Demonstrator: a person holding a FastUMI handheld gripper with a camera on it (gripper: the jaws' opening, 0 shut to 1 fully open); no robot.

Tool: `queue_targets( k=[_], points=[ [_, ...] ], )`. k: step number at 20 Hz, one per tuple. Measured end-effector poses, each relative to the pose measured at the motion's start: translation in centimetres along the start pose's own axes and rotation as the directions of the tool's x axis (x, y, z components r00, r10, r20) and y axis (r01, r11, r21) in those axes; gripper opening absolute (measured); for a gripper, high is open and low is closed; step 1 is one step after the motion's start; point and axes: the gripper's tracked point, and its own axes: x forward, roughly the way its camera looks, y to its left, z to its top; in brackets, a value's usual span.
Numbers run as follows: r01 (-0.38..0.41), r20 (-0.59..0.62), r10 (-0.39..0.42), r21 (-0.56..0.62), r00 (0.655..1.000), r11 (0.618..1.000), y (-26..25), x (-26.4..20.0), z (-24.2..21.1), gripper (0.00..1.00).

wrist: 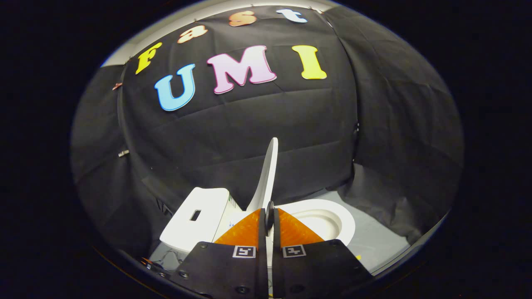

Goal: Open the toilet lid.

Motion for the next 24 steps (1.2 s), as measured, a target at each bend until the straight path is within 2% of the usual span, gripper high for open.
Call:
queue_targets(
  k=[4,10,18,24],
  points=[
    [0.039,0.079,-0.028,-0.130,0.996,0.991,4.5,-0.2,0.4,0.09],
    [0.056,0.144,-0.025,-0.218,0.989,0.974,10.5,-0.6,0.0,0.09],
    [0.095,0.232,-0.010,-0.358,0.973,0.929,17.9,-0.6,-1.6,0.08],
    [0.001,0.187,0.086,-0.421,0.978,0.907,23.4,-0.6,-4.0,0.08]
  ],
)
